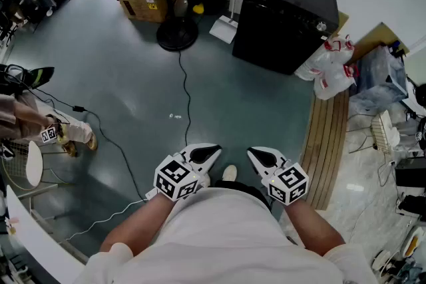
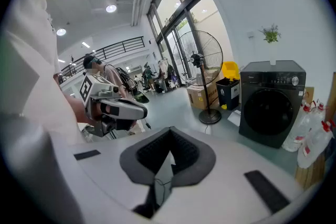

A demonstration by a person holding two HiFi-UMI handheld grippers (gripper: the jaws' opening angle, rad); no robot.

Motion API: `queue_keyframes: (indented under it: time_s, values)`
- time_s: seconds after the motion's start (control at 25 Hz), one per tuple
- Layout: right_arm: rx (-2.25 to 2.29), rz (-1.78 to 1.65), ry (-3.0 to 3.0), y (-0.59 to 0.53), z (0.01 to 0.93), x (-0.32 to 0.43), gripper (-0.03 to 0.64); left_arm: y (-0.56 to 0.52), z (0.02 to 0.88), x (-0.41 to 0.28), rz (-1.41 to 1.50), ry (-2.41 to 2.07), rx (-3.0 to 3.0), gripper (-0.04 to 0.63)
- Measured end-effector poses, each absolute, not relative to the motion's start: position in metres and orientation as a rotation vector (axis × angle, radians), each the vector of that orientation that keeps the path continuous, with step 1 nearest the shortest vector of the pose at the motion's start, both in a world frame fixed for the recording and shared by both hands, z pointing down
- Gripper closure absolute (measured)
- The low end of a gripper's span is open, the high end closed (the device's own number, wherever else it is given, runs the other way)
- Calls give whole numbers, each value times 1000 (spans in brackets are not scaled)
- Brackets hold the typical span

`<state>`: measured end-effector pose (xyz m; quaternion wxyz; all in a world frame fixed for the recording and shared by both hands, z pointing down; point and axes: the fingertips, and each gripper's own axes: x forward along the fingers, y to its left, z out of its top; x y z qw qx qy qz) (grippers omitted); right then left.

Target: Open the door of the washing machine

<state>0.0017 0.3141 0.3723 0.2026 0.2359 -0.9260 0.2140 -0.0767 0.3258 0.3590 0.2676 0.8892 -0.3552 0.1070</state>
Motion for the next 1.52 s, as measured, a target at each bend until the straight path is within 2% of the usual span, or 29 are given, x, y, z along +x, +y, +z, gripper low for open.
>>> queue_keyframes:
  time_s: [0.44,0.88,0.96,1.12,1.28,1.52]
  values:
    - [632,634,-2583,281,393,51,611,284,359,-22,378,-967,2420,574]
    - [696,650,-2532,187,417,49,606,219,380,-24,385,-895,2386,574]
    - [711,653,-2517,162,418,45,555,195,378,-29,385,-883,2401,574]
    - [687,543,-2475,107,417,25,552,146,377,-39,380,-858,2442,574]
    - [622,450,-2425,50,426,1,519,105,389,-49,425,-817,2473,574]
    - [486,193,-2329,-42,442,-8,520,60,390,-56,434,-896,2473,572]
